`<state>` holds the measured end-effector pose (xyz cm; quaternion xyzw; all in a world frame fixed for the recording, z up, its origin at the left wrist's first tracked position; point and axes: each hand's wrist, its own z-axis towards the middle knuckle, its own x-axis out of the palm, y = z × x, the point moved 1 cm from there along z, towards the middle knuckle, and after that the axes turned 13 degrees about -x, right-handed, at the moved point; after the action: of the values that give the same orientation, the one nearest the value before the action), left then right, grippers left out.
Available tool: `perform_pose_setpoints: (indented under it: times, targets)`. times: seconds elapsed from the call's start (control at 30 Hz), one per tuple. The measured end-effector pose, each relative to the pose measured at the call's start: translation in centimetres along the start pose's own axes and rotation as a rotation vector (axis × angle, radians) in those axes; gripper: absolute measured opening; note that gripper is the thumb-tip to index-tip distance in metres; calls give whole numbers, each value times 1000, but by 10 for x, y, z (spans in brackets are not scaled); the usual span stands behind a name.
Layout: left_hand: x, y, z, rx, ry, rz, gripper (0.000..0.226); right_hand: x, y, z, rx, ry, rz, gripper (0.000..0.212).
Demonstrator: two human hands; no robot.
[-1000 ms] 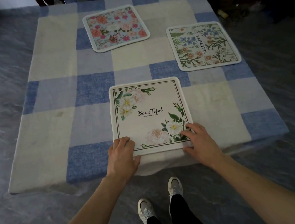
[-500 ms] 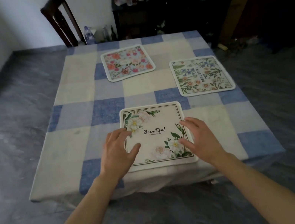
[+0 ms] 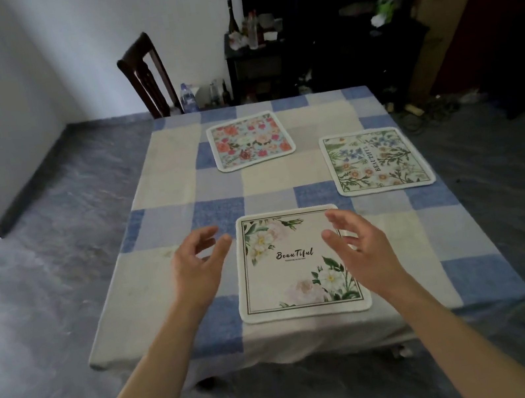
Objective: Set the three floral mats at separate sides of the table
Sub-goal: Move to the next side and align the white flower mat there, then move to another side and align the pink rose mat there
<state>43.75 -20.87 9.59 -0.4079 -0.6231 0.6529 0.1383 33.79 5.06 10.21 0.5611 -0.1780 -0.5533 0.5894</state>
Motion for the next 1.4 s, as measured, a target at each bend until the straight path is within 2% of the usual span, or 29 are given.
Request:
perform_pose_setpoints:
  times: [0.2,0.37,0.43,0.53,0.67,0.8,0.9,1.07,1.2,1.4]
  targets:
    - [-49,-7,29,61,97,-115,29,46,39,10,24,-75,18,39]
    - [-116,3,69,89,196,-157,46,114,75,10,45,-159,9,46]
    - [-137,11,84,70,232,-163,41,137,88,10,52,-185,-18,50]
    - [-155,20,95,43,332,-202,20,160,102,8,62,-212,-20,47]
    - [-161,24,108,46,402,-178,22,174,110,16,65,-249,-54,47]
    - [-163,13,123,-32,398,-226,10,178,106,34,68,-285,-14,48]
    - [-166,11,135,-42,401,-204,15,190,97,50,68,-306,55,51]
    - [-183,4,166,8,519,-163,28,230,94,74,129,-343,134,42]
    - [-200,2,209,8,517,-212,28,259,100,94,141,-360,108,53]
    - [-241,39,281,26,636,-247,28,337,113,128,206,-456,43,40]
